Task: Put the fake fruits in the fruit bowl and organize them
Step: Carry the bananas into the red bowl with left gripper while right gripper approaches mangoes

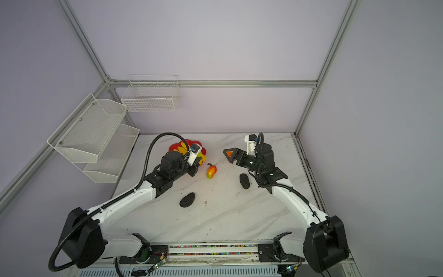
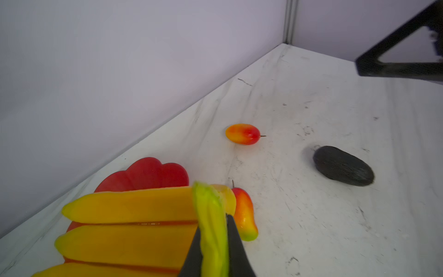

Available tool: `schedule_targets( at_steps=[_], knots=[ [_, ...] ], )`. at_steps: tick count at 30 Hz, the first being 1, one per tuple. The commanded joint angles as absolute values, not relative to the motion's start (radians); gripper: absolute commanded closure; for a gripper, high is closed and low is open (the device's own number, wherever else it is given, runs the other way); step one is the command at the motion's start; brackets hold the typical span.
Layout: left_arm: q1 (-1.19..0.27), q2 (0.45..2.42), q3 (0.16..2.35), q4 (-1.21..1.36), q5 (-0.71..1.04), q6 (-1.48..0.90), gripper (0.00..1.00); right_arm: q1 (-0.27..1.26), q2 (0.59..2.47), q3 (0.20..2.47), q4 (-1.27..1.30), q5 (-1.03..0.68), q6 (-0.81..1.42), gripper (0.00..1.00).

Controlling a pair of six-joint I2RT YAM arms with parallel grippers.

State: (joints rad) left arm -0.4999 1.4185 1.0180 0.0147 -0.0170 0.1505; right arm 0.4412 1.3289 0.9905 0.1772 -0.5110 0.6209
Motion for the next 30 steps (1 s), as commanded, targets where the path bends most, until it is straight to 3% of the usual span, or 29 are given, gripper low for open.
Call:
schedule_targets(
  at_steps=[1, 6, 11, 30],
  knots=[
    [-0.419, 1.514, 1.169, 0.069, 0.007, 0.103, 0.94, 0.495, 1.438, 1.037, 0.300, -0.485, 0.506, 0.03],
    [-0.365, 1.624, 1.230, 0.115, 0.037, 0.100, 0.94, 0.523, 1.514, 0.907, 0.577, -0.547, 0.360, 0.03],
    [-0.359, 1.699, 1.293, 0.066, 0.041, 0.085, 0.94, 0.535, 1.588, 0.792, 0.776, -0.601, 0.378, 0.03],
    [-0.334, 1.823, 1.250, 0.154, 0.037, 0.049, 0.92, 0.534, 1.612, 0.813, 0.683, -0.574, 0.328, 0.03]
  ],
)
